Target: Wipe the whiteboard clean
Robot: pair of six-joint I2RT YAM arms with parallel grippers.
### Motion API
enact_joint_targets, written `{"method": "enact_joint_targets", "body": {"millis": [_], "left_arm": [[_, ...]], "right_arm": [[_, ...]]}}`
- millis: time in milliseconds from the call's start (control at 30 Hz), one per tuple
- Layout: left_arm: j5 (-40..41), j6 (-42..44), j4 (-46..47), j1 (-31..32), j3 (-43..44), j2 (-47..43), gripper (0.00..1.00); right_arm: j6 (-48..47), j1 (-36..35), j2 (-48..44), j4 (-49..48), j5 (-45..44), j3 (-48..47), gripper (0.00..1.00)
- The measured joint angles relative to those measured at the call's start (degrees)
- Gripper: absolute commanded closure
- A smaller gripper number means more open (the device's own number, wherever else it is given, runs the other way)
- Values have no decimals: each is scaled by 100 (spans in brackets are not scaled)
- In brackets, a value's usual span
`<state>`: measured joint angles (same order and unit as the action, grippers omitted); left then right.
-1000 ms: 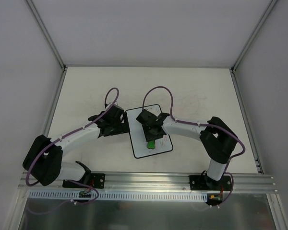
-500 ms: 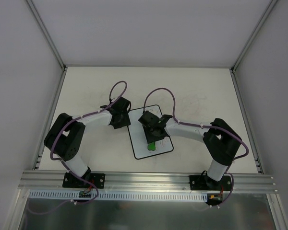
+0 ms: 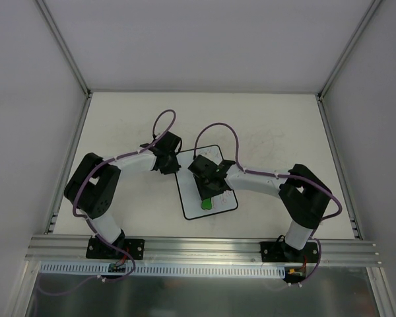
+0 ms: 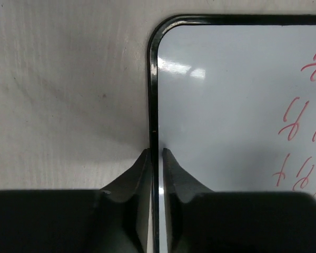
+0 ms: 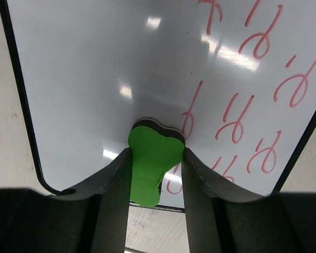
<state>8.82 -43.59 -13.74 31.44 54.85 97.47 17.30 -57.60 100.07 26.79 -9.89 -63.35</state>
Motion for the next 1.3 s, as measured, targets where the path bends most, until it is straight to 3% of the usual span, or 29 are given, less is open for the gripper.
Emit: {"method": "enact_joint_targets", "body": {"millis": [33,67,367,667,833,1000,1300], "left_arm": [[-39,-26,50,0,11,9,99],[-48,-59,61,0,13,13,100],[-153,-168,212,-7,22,79,100],[-507,-304,439,-81,42,201,100],[-640,-332,479,-81,122,291,100],[-695,-334,503,-94,131,315,100],[-721,-334,562,-118,138,332,100]], "right_arm": [[0,-11,0,0,7,-4,79],[-2,-26,0,0,7,-7,80],[164,-26,0,70,-74,11,95],[732,1259,-1021,-96,-127,1185,100],[798,1565,-1224,-35,-142,1366,100],[774,1296,-1075,70,-232,1209,100],[772,101,-28,0,-96,98,100]]}}
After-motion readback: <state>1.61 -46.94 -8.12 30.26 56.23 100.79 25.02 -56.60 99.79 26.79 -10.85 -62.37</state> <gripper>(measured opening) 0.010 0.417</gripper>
